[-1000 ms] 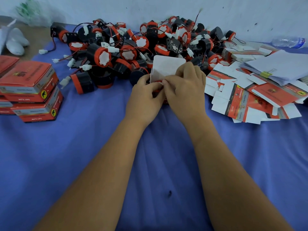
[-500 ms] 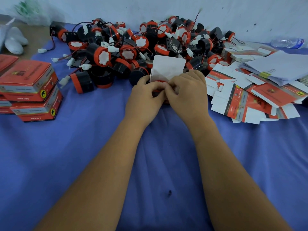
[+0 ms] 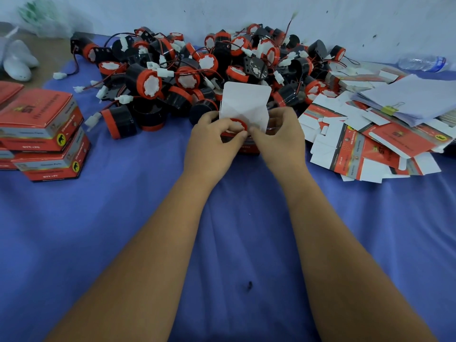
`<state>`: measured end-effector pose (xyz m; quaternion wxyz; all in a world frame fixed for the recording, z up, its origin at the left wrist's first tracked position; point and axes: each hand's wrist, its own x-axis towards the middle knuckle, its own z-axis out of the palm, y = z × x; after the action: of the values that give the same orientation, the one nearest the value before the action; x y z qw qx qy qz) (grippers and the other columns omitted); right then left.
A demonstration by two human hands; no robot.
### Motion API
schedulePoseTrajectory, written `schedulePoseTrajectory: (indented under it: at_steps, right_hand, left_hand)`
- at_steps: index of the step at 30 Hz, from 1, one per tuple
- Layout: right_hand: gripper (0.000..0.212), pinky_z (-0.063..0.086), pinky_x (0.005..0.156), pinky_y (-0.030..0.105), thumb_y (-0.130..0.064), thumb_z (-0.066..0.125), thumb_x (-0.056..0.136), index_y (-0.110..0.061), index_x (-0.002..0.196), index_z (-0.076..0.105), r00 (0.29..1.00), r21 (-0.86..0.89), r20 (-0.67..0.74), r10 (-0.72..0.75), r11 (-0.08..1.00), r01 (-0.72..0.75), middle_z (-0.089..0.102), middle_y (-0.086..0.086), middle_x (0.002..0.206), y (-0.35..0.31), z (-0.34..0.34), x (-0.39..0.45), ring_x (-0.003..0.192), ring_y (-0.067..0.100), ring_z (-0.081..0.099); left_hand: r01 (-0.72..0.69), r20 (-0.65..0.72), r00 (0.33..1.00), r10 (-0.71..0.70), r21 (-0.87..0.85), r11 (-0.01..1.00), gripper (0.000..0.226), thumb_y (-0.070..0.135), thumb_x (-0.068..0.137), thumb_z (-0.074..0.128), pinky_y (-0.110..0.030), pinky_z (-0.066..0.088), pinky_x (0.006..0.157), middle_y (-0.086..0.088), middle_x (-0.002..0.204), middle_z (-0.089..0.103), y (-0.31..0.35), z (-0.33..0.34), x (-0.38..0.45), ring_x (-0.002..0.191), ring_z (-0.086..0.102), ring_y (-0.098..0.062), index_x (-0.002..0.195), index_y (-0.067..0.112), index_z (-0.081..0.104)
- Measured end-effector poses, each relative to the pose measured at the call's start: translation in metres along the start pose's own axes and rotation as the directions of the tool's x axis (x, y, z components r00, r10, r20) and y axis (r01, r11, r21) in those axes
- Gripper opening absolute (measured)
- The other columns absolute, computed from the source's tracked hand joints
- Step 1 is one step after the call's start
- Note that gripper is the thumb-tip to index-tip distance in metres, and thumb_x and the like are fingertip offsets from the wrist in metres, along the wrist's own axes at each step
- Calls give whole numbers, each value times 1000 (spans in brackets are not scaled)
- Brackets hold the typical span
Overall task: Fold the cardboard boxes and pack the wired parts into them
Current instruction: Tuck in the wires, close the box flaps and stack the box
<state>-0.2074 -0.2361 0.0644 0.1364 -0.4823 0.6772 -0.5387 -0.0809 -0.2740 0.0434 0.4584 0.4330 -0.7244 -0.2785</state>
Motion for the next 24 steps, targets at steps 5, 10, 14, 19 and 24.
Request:
schedulePoseTrajectory:
  at_steps: [5,10,14,19,24]
  right_hand:
    - [15,56,81,34,-14,74,83,-12,91,61,1000,21,3,19,1000,-19,69,0,92,3,-2,2,88,19,66]
    - [7,52,88,36,-12,69,88,-8,93,66,997,42,73,-15,999,12,67,6,102,6,-5,1,91,19,62]
    - [6,51,85,29,-8,69,88,-13,89,65,991,46,110,-83,996,78,59,2,100,7,-8,0,81,6,53]
    - [11,46,80,26,-1,58,88,-2,87,69,986,135,157,-51,990,30,54,0,94,5,-10,1,84,7,52]
    - [20,44,71,22,-8,59,93,10,86,66,989,221,147,11,974,-44,54,7,91,7,-9,6,80,11,51]
  left_hand:
    - [54,-30,997,-69,-354,934,22,27,91,57,-31,50,69,5,92,60,8,-6,-3,82,58,-9,97,33,38]
    - [207,-53,965,-256,-441,873,13,15,101,48,-10,46,64,11,89,63,2,-12,7,71,58,11,98,20,59]
    - [233,-33,960,-277,-449,863,9,12,96,61,-17,50,75,9,94,67,-3,-13,10,85,62,0,97,21,64]
    - [240,-32,960,-279,-426,872,39,7,92,67,-16,52,83,4,112,64,-2,-11,10,102,60,-4,127,15,53]
    - [206,-1,975,-221,-360,910,47,1,93,61,-11,51,80,4,116,64,-2,-13,11,104,59,-5,137,14,55]
